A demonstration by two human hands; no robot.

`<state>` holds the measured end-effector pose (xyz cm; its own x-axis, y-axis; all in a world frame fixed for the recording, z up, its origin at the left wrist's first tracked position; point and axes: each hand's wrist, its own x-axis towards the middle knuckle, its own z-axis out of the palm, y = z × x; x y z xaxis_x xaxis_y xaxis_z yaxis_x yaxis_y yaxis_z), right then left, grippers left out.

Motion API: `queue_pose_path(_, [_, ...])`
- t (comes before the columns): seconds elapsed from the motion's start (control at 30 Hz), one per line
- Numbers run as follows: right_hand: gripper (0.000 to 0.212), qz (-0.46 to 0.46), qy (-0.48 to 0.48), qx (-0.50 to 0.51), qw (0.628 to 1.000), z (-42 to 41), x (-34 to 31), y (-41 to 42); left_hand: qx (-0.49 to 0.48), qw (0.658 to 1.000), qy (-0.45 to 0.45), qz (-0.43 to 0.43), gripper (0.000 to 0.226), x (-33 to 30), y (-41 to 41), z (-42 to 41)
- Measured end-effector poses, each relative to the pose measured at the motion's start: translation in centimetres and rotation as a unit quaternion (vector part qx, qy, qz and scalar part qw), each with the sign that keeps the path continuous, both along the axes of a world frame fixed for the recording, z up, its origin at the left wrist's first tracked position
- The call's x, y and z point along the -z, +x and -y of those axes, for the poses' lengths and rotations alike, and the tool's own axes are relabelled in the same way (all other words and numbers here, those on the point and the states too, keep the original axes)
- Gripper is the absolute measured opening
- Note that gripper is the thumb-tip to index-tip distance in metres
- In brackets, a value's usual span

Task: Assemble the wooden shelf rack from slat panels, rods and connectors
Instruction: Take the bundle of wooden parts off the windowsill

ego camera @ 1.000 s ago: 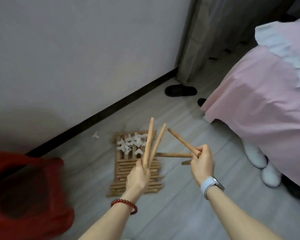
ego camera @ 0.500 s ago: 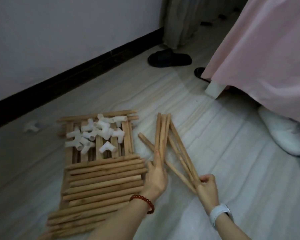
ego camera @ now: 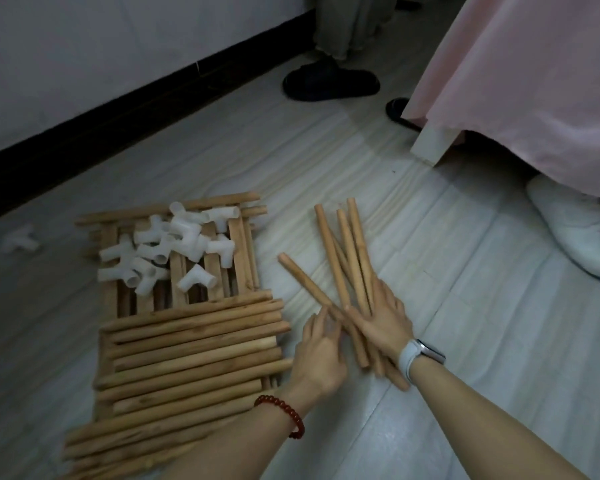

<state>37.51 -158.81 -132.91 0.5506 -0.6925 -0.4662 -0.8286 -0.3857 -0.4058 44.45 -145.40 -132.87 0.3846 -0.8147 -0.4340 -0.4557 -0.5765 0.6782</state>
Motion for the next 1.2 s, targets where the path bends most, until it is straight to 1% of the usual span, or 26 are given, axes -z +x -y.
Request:
queue_pose_path(0.03, [0.081,-0.01,-0.023,-0.015,1.0,-0.1,0.3,0.4,-0.003,1.0,0.02,0.001,0.069,0.3,0.3,-0.1])
queue_pose_path(0.1, [0.074,-0.011,-0.062,-0.056,0.996,-0.2,0.7,0.5,-0.006,0.998,0.065,-0.018,0.067,0.7,1.0,0.1])
queue_pose_path(0.17, [0.068,-0.024,-0.088,-0.11,0.99,0.3,1.0,-0.1,0.014,0.995,0.09,-0.032,0.066,0.6,1.5,1.0])
queue_pose_path(0.23, [0.066,-0.042,-0.1,-0.148,0.983,1.3,1.0,-1.0,0.044,0.994,0.097,-0.03,0.068,0.5,2.1,2.2])
queue_pose_path(0.33, [0.064,-0.055,-0.118,-0.198,0.972,1.7,1.0,-1.8,0.081,0.991,0.108,0.002,0.069,0.3,3.3,3.8])
queue_pose_path(0.43, [0.061,-0.074,-0.144,-0.26,0.952,0.1,1.4,-2.2,0.066,0.994,0.089,0.021,0.067,0.2,3.7,4.2])
queue_pose_path(0.5, [0.061,-0.083,-0.158,-0.277,0.944,-0.9,1.6,-2.4,0.053,0.995,0.076,0.04,0.068,0.2,3.6,3.7])
queue_pose_path(0.57, [0.06,-0.091,-0.172,-0.283,0.939,-1.0,1.7,-2.6,0.085,0.99,0.087,0.069,0.07,0.4,3.5,3.1])
queue_pose_path(0.67, [0.063,-0.119,-0.154,-0.267,0.944,0.0,1.5,-2.8,0.146,0.976,0.13,0.098,0.073,0.4,3.3,2.6])
queue_pose_path(0.73, [0.064,-0.141,-0.141,-0.282,0.938,0.3,1.5,-3.1,0.165,0.967,0.15,0.124,0.074,0.3,3.1,2.6])
queue_pose_path(0.8, [0.063,-0.129,-0.112,-0.291,0.941,0.4,1.3,-3.2,0.173,0.961,0.154,0.15,0.074,0.0,3.1,2.6])
queue_pose_path(0.9, [0.059,-0.071,-0.091,-0.285,0.952,1.0,0.9,-3.0,0.185,0.958,0.147,0.165,0.072,-0.4,3.1,2.4])
queue_pose_path(0.97, [0.054,-0.045,-0.139,-0.285,0.947,1.3,0.9,-3.1,0.186,0.96,0.146,0.15,0.073,-0.6,3.0,2.2])
queue_pose_path(1.0, [0.053,-0.047,-0.17,-0.269,0.947,1.6,1.1,-3.1,0.187,0.961,0.145,0.142,0.074,-0.6,3.0,2.1])
queue_pose_path(1.03, [0.054,-0.056,-0.188,-0.23,0.953,2.3,1.3,-3.2,0.192,0.962,0.141,0.134,0.075,-0.7,2.9,2.0])
queue_pose_path(1.07, [0.055,-0.074,-0.18,-0.164,0.967,3.3,1.4,-3.2,0.198,0.962,0.138,0.126,0.076,-0.7,2.9,1.9])
queue_pose_path(1.13, [0.059,-0.135,-0.103,-0.028,0.985,5.9,1.2,-3.5,0.208,0.963,0.13,0.109,0.081,-0.6,2.8,2.0])
queue_pose_path(1.17, [0.06,-0.152,-0.071,-0.003,0.986,6.9,1.1,-3.6,0.213,0.962,0.131,0.11,0.085,-0.6,2.8,2.0])
queue_pose_path(1.2, [0.06,-0.148,-0.064,-0.008,0.987,7.4,1.1,-3.7,0.217,0.96,0.134,0.118,0.089,-0.6,2.8,2.1])
